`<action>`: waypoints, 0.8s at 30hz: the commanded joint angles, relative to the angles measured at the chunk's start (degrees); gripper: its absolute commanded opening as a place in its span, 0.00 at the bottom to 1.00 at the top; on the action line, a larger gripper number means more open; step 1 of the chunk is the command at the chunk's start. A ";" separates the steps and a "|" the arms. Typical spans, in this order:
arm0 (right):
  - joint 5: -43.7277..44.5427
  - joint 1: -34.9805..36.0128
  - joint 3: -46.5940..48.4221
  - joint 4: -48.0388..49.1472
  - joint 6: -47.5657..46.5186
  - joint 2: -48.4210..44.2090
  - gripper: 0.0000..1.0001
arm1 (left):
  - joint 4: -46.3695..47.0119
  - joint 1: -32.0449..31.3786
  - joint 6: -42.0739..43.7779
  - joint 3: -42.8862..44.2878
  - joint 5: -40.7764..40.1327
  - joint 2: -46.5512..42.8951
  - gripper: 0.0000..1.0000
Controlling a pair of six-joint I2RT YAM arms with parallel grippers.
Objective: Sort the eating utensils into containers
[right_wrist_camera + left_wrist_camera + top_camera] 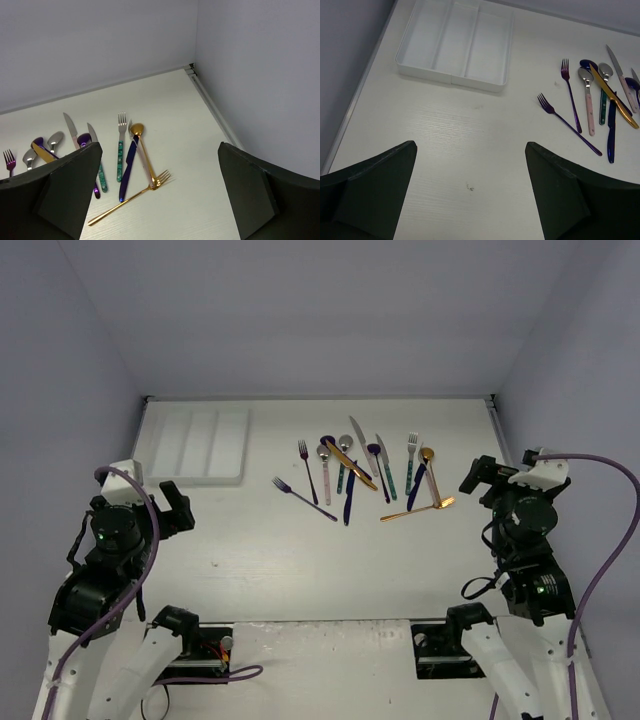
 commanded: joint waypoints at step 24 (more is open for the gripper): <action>-0.13 0.81 1.69 3.97 5.42 7.08 1.00 | 4.30 -12.76 -39.25 11.80 3.13 41.08 0.88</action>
